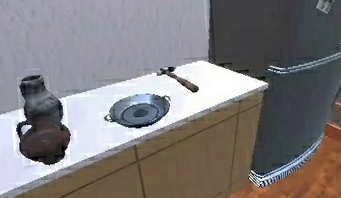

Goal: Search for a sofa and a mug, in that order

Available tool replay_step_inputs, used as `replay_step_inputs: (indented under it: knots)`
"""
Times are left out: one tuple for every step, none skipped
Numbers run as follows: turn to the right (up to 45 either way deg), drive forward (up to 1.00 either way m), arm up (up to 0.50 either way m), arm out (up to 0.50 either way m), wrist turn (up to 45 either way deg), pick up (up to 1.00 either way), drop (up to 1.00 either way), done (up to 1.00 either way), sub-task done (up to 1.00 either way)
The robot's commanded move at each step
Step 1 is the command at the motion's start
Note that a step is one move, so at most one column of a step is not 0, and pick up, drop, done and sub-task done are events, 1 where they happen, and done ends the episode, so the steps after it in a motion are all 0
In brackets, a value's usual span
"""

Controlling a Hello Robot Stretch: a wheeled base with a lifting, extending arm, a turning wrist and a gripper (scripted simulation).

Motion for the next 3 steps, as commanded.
replay_step_inputs:
  knots:
    - [45.0,0.0,0.0,0.0,0.0,0.0,0.0,0.0,0.0]
    - [12.0,0.0,0.0,0.0,0.0,0.0,0.0,0.0,0.0]
    - [0.0,1.0,0.0,0.0,0.0,0.0,0.0,0.0,0.0]
